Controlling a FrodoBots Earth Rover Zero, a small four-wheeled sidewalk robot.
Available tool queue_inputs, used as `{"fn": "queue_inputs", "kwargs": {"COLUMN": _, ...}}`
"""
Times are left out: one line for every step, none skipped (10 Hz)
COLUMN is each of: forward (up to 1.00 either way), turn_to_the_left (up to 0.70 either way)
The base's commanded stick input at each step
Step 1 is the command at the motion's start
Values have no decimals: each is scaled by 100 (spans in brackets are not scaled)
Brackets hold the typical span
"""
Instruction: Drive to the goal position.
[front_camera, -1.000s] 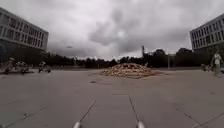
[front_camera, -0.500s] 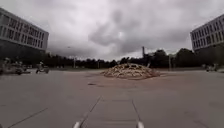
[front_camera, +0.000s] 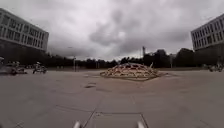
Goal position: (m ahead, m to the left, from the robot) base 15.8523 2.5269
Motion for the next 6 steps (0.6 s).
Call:
{"fn": "queue_inputs", "kwargs": {"forward": 100, "turn_to_the_left": 0}}
{"fn": "queue_inputs", "kwargs": {"forward": 100, "turn_to_the_left": 18}}
{"fn": "queue_inputs", "kwargs": {"forward": 100, "turn_to_the_left": 40}}
{"fn": "queue_inputs", "kwargs": {"forward": 100, "turn_to_the_left": 40}}
{"fn": "queue_inputs", "kwargs": {"forward": 100, "turn_to_the_left": 40}}
{"fn": "queue_inputs", "kwargs": {"forward": 100, "turn_to_the_left": 40}}
